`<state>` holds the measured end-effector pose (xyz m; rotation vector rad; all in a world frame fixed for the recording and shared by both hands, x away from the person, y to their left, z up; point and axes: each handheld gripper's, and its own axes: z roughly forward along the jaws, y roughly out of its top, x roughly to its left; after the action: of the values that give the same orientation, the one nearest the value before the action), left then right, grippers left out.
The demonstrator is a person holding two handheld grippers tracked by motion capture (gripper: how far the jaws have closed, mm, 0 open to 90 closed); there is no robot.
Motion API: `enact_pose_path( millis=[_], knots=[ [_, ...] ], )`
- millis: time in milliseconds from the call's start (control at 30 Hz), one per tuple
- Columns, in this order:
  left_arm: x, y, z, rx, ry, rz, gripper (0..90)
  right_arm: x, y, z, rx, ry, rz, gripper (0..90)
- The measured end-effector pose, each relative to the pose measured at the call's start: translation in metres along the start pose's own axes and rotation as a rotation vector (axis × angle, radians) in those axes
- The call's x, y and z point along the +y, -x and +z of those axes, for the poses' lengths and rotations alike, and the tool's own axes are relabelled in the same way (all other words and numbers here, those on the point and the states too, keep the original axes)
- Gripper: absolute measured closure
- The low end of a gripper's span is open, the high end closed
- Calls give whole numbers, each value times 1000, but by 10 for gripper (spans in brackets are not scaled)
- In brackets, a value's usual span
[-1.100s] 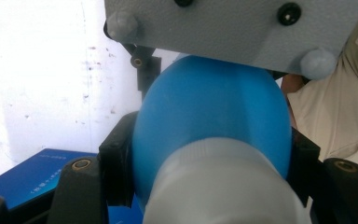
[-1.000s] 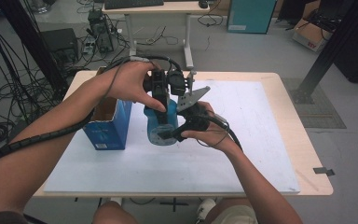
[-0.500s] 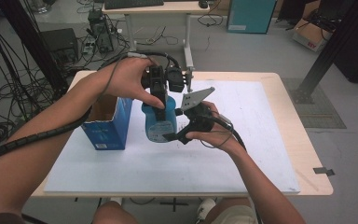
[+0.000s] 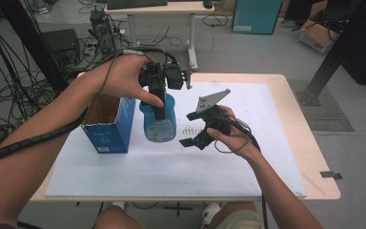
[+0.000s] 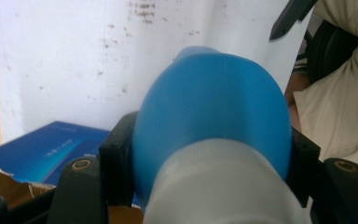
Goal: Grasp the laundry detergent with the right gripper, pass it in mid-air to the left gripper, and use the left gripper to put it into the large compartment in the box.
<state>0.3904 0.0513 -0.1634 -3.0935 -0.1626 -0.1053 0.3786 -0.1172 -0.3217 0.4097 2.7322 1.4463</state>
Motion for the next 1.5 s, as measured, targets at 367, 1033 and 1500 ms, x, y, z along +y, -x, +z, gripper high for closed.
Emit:
enact_pose_path(
  millis=[367, 1033, 1500],
  knots=[
    [-14, -1, -17, 21, 17, -167, 370, -24, 7, -39, -89, -42, 58, 3],
    [-79, -14, -87, 74, 12, -494, 370, -50, 11, -95, -204, -116, 97, 3],
    [-127, -23, -128, 62, 56, -807, 369, -45, 7, -108, -217, -147, 91, 3]
  ],
)
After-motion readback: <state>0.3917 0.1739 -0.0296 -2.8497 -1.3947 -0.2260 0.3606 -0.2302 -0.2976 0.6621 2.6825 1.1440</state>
